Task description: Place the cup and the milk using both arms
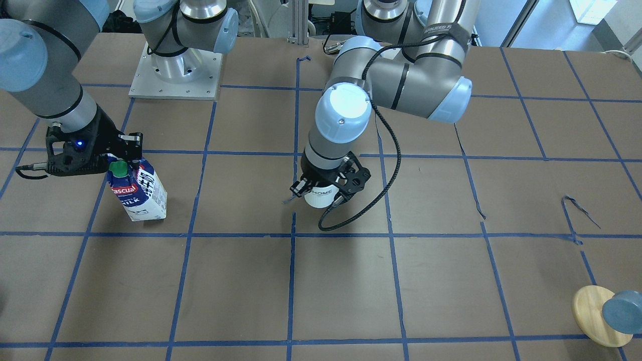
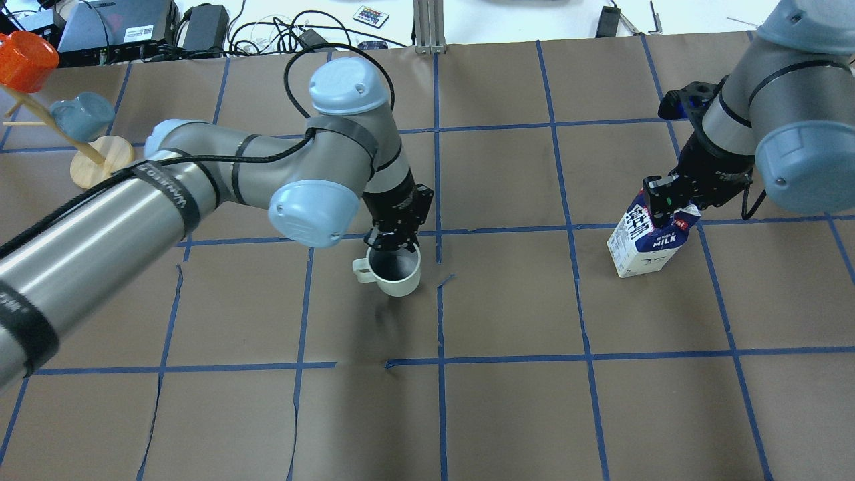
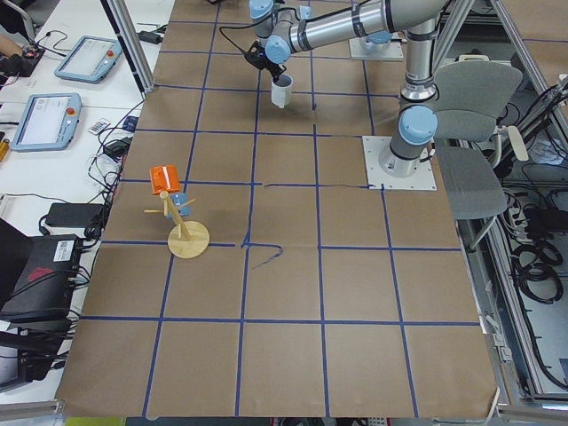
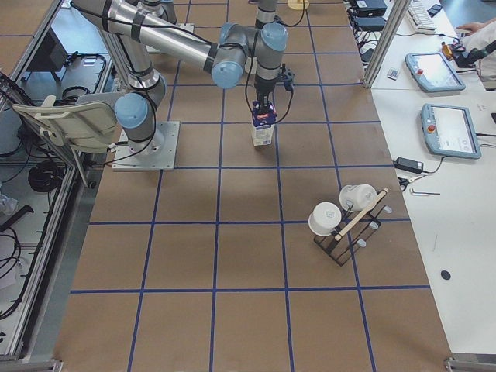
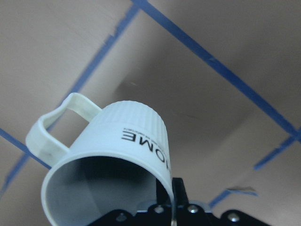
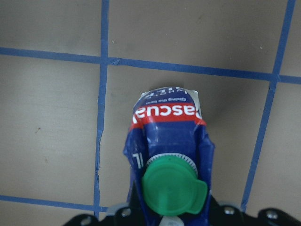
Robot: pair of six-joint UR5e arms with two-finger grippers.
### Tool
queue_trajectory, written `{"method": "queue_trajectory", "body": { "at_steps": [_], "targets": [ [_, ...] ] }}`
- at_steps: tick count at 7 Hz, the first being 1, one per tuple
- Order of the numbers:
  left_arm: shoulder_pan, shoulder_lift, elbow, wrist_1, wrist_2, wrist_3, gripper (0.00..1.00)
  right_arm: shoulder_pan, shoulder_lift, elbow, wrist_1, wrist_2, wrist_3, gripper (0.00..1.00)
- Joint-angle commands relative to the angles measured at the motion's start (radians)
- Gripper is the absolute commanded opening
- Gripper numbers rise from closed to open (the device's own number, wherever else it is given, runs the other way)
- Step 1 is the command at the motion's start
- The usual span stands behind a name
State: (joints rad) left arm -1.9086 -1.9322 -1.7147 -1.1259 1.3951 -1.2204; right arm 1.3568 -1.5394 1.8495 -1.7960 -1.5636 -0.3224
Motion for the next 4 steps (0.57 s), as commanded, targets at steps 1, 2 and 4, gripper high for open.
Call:
{"method": "queue_trajectory", "body": {
  "at_steps": [1,2,4],
  "targets": [
    [-0.050,-0.068,0.036,0.087,-0.011,-0.122,0.00,0.005,0.021,-0.122,0.072,0.007,0.006,0.44],
    [-0.049,-0.062,0.040,0.084,-0.002,0.015,0.99,0.010,0.034,-0.151,0.084,0.008,0.008,0.44],
    [-0.009,-0.021,0.047,0.046,0.022,0.169,1.00,0.011,0.071,-0.228,0.092,0.039,0.016,0.44]
  ]
}}
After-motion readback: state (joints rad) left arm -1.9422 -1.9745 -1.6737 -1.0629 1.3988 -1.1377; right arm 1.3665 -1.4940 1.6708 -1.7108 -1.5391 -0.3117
